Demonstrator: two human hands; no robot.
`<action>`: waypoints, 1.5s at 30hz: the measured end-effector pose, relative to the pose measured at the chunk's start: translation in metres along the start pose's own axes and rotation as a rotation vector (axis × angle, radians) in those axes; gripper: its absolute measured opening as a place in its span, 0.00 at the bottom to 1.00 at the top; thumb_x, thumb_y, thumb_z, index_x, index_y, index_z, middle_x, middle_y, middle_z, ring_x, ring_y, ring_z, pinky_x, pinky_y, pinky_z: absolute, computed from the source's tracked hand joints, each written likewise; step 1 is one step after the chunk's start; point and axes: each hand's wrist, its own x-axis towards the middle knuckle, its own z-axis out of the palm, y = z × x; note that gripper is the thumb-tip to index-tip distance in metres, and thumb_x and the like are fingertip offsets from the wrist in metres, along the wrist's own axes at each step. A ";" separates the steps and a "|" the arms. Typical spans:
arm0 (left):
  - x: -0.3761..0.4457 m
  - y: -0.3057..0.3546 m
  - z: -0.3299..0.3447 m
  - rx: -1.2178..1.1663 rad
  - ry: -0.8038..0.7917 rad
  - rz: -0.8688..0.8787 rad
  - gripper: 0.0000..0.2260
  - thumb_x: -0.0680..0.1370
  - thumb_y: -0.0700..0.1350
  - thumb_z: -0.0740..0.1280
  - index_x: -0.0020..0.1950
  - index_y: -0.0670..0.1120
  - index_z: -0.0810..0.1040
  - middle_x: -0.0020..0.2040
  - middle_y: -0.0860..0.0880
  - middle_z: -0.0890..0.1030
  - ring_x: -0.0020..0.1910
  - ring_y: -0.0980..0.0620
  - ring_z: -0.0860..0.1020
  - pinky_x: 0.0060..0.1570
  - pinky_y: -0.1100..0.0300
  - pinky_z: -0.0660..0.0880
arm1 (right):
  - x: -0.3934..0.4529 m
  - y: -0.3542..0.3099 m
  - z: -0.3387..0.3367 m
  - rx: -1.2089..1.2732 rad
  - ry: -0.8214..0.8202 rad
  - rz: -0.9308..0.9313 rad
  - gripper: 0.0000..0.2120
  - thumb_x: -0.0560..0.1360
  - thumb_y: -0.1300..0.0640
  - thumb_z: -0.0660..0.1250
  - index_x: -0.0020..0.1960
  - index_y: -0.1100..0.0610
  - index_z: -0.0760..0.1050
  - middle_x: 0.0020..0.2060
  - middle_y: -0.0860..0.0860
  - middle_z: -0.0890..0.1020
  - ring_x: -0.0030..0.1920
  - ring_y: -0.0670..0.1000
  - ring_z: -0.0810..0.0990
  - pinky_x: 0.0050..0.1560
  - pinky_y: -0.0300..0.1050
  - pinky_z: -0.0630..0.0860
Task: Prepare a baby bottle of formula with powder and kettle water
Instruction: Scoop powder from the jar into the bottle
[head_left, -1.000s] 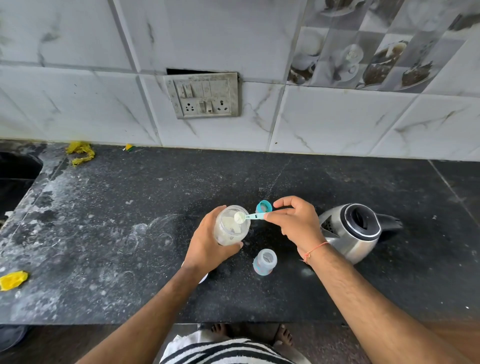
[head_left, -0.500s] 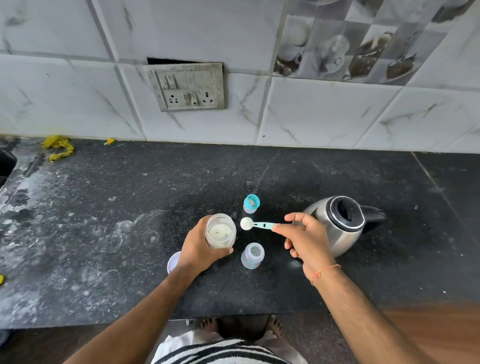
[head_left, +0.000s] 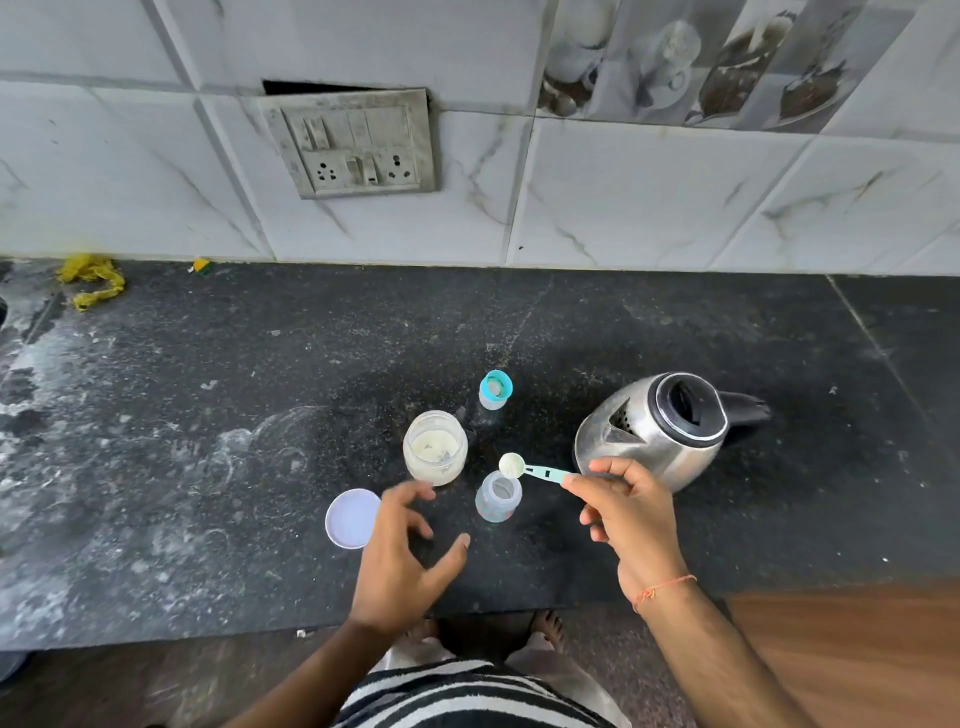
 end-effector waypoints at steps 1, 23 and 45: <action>-0.005 0.000 0.006 -0.005 -0.052 -0.032 0.32 0.74 0.48 0.84 0.72 0.60 0.71 0.64 0.58 0.79 0.44 0.51 0.82 0.46 0.65 0.76 | 0.000 0.002 -0.001 0.006 0.005 0.003 0.12 0.74 0.65 0.81 0.54 0.58 0.82 0.36 0.51 0.85 0.28 0.49 0.77 0.26 0.41 0.70; 0.035 0.023 0.068 -0.170 -0.160 -0.287 0.23 0.75 0.52 0.83 0.67 0.65 0.80 0.59 0.66 0.85 0.52 0.60 0.85 0.54 0.60 0.84 | 0.002 0.010 -0.007 -0.027 0.024 -0.023 0.11 0.74 0.67 0.80 0.53 0.61 0.81 0.32 0.49 0.84 0.27 0.48 0.76 0.26 0.40 0.71; 0.034 0.024 0.058 -0.140 -0.153 -0.252 0.23 0.73 0.57 0.84 0.66 0.63 0.81 0.60 0.66 0.85 0.53 0.61 0.84 0.49 0.70 0.77 | -0.006 0.008 -0.006 -1.022 -0.074 -1.421 0.07 0.78 0.60 0.75 0.43 0.51 0.83 0.36 0.42 0.84 0.38 0.51 0.80 0.32 0.45 0.76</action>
